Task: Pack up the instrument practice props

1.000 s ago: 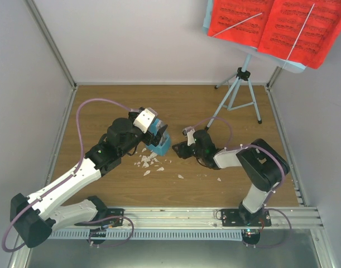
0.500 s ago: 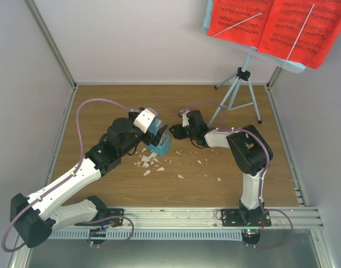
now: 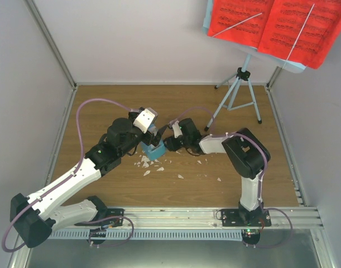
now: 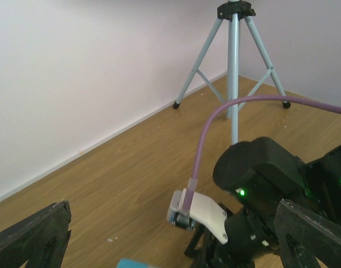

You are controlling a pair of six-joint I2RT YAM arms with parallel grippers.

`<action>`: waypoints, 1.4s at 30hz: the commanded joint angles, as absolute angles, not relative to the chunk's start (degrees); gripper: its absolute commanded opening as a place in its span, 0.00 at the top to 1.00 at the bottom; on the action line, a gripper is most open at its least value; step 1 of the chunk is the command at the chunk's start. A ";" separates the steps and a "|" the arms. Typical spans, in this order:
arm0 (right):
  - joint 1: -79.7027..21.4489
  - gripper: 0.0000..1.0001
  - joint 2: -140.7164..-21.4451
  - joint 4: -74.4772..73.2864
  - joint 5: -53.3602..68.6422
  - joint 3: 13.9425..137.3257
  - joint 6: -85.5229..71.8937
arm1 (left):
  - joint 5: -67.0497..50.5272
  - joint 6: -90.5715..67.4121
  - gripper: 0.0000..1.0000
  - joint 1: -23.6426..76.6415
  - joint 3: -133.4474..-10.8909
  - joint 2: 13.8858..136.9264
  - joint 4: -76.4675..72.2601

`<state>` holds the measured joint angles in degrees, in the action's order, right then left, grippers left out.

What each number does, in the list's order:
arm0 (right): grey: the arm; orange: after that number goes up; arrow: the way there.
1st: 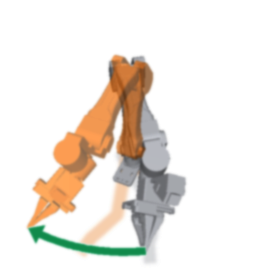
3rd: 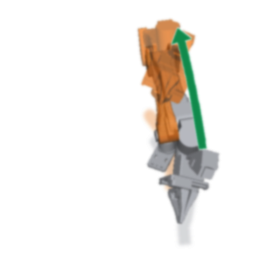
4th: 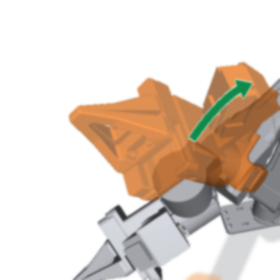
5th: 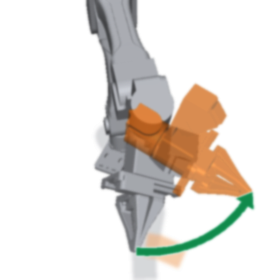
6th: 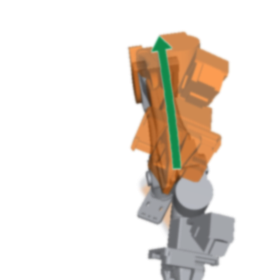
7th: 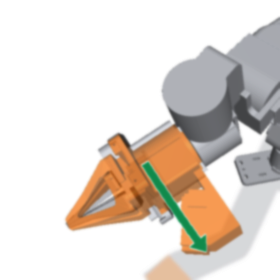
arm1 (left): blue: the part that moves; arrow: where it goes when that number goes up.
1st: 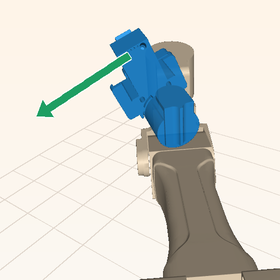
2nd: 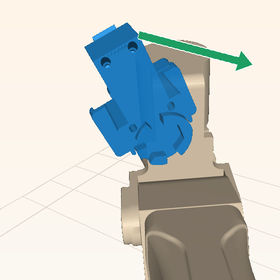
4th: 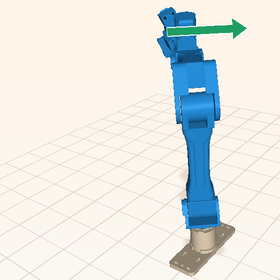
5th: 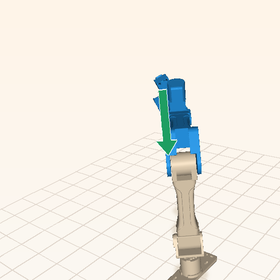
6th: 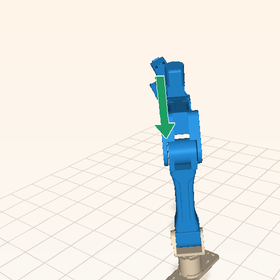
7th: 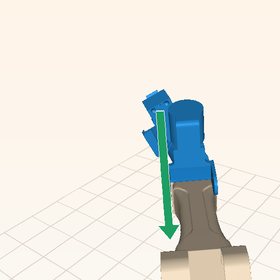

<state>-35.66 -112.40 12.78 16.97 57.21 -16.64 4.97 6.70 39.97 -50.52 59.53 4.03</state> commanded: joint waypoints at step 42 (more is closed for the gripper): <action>-50.60 0.29 -88.04 2.65 1.11 44.92 -25.97 | -0.56 3.26 0.01 39.19 -53.45 59.36 2.67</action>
